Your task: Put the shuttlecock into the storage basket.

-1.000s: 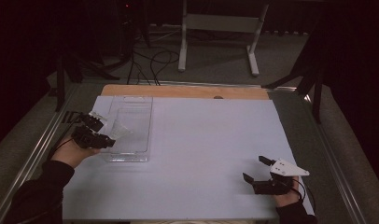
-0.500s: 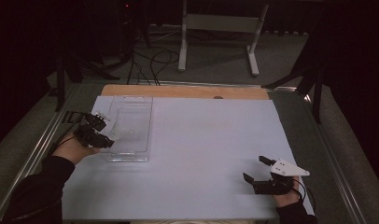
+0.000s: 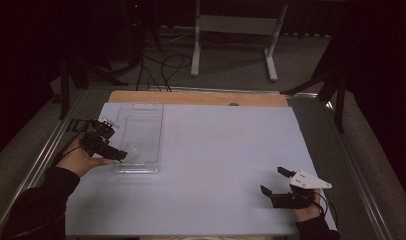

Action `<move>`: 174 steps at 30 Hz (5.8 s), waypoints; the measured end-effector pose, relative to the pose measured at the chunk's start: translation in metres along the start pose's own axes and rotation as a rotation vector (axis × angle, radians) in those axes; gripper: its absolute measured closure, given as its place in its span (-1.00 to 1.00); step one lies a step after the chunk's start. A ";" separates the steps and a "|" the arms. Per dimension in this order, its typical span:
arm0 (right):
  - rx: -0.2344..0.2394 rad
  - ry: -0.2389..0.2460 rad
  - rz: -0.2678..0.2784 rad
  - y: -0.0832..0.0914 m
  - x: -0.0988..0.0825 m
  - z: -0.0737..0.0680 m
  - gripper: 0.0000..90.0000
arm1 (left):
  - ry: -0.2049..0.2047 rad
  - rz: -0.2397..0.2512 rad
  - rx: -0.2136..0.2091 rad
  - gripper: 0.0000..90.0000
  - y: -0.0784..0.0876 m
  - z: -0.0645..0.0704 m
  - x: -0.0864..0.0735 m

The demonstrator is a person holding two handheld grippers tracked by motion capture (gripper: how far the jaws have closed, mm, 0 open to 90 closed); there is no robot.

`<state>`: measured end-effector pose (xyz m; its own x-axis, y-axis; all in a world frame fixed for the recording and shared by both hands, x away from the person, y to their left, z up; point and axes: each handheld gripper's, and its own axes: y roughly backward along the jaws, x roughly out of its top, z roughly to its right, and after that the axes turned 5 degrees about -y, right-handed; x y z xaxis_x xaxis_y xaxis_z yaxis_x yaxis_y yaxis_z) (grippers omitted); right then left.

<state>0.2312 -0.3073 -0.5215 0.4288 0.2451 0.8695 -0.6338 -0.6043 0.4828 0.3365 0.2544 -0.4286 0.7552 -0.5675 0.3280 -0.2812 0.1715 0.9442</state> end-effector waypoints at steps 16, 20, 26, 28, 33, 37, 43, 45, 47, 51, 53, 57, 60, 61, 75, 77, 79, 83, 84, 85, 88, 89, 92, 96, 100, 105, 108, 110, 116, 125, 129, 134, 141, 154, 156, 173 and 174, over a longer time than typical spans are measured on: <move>-0.001 0.000 0.008 0.001 0.000 0.001 -0.82 | -0.047 0.029 -0.037 -1.00 0.007 0.011 0.006; 0.000 -0.001 0.006 0.001 -0.001 0.001 -0.82 | -0.075 0.053 -0.025 -1.00 0.008 0.014 0.008; -0.001 -0.007 0.007 0.001 -0.002 0.002 -0.82 | -0.099 0.065 -0.026 -1.00 0.007 0.012 0.010; 0.001 -0.011 0.006 0.002 -0.003 0.003 -0.82 | -0.106 0.077 -0.017 -1.00 0.008 0.013 0.012; -0.001 -0.012 0.008 0.002 -0.003 0.003 -0.82 | -0.112 0.083 -0.022 -1.00 0.011 0.014 0.014; -0.003 -0.008 0.006 0.002 -0.002 0.003 -0.82 | -0.103 0.104 -0.022 -1.00 0.014 0.013 0.016; -0.009 -0.007 0.004 0.002 -0.002 0.002 -0.82 | -0.101 0.118 -0.021 -1.00 0.021 0.015 0.021; -0.007 -0.002 0.008 0.002 -0.001 0.001 -0.82 | -0.106 0.121 -0.023 -1.00 0.022 0.016 0.023; -0.007 0.000 0.008 0.002 -0.001 0.000 -0.82 | -0.112 0.130 -0.021 -1.00 0.025 0.018 0.025; -0.006 -0.006 0.006 0.002 -0.001 0.001 -0.82 | -0.129 0.151 -0.022 -1.00 0.029 0.024 0.031; -0.005 -0.006 0.005 0.002 -0.001 0.001 -0.82 | -0.138 0.157 -0.025 -1.00 0.031 0.027 0.035; -0.007 -0.003 0.008 0.002 0.000 0.000 -0.82 | -0.165 0.188 -0.043 -1.00 0.033 0.035 0.045; -0.007 0.000 0.010 0.002 0.000 0.000 -0.82 | -0.188 0.197 -0.041 -1.00 0.034 0.042 0.050; -0.005 -0.003 0.007 0.002 0.000 0.000 -0.82 | -0.209 0.217 -0.032 -1.00 0.034 0.048 0.055; -0.001 -0.003 0.008 0.002 0.000 0.000 -0.82 | -0.340 0.254 -0.094 -1.00 0.025 0.081 0.076; -0.002 -0.003 0.008 0.002 0.000 0.000 -0.82 | -0.359 0.258 -0.096 -1.00 0.024 0.085 0.078; -0.002 -0.002 0.006 0.002 0.000 0.001 -0.82 | -0.379 0.270 -0.104 -1.00 0.022 0.089 0.080; 0.000 -0.004 0.006 0.002 0.000 0.000 -0.81 | -0.403 0.270 -0.125 -1.00 0.018 0.097 0.083; -0.003 -0.001 0.006 0.002 0.000 0.000 -0.82 | -0.411 0.273 -0.128 -1.00 0.017 0.098 0.084; -0.003 -0.001 0.006 0.002 0.000 0.000 -0.82 | -0.411 0.273 -0.128 -1.00 0.017 0.098 0.084; -0.002 -0.002 0.007 0.003 0.000 0.000 -0.82 | -0.436 0.289 -0.154 -1.00 0.012 0.105 0.086; -0.002 -0.003 0.008 0.003 0.000 0.000 -0.82 | -0.443 0.285 -0.148 -1.00 0.009 0.107 0.087; -0.004 -0.002 0.008 0.003 0.000 0.000 -0.82 | -0.453 0.289 -0.160 -1.00 0.004 0.113 0.089; -0.003 -0.002 0.010 0.004 0.000 0.000 -0.82 | -0.498 0.322 -0.164 -1.00 -0.004 0.124 0.090; -0.001 0.000 0.011 0.004 0.000 0.000 -0.82 | -0.506 0.327 -0.201 -1.00 -0.012 0.135 0.091; -0.001 0.002 0.012 0.004 0.001 0.000 -0.82 | -0.498 0.338 -0.253 -1.00 -0.019 0.147 0.091; -0.001 0.004 0.012 0.004 0.001 0.000 -0.82 | -0.510 0.348 -0.280 -1.00 -0.026 0.157 0.090; 0.000 0.003 0.011 0.004 0.001 0.000 -0.82 | -0.512 0.351 -0.302 -1.00 -0.030 0.162 0.088; -0.001 0.005 0.012 0.004 0.001 0.000 -0.82 | -0.514 0.361 -0.352 -1.00 -0.039 0.176 0.080; -0.001 0.009 0.011 0.004 0.001 -0.001 -0.82 | -0.559 0.380 -0.395 -1.00 -0.047 0.193 0.065; 0.003 0.008 0.011 0.003 0.000 -0.001 -0.82 | -0.550 0.387 -0.426 -1.00 -0.054 0.196 0.056; 0.004 0.010 0.009 0.003 0.000 -0.001 -0.82 | -0.569 0.382 -0.439 -1.00 -0.061 0.194 0.039; 0.006 0.008 0.007 0.003 0.001 -0.002 -0.82 | -0.586 0.370 -0.447 -1.00 -0.064 0.186 0.017; 0.010 0.010 0.001 0.001 0.000 -0.002 -0.82 | -0.512 0.378 -0.455 -1.00 -0.069 0.162 -0.019; 0.010 0.011 -0.001 0.001 0.000 -0.002 -0.82 | -0.496 0.379 -0.447 -1.00 -0.070 0.158 -0.023; 0.011 0.025 -0.010 0.000 0.000 -0.003 -0.82 | -0.363 0.450 -0.411 -1.00 -0.075 0.132 -0.057; 0.010 0.026 -0.010 0.000 0.000 -0.003 -0.82 | -0.352 0.449 -0.402 -1.00 -0.075 0.128 -0.060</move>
<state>0.2291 -0.3048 -0.5213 0.4184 0.2706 0.8670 -0.6229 -0.6092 0.4908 0.2366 0.1721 -0.5233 0.3607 -0.5875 0.7244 -0.2292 0.6970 0.6794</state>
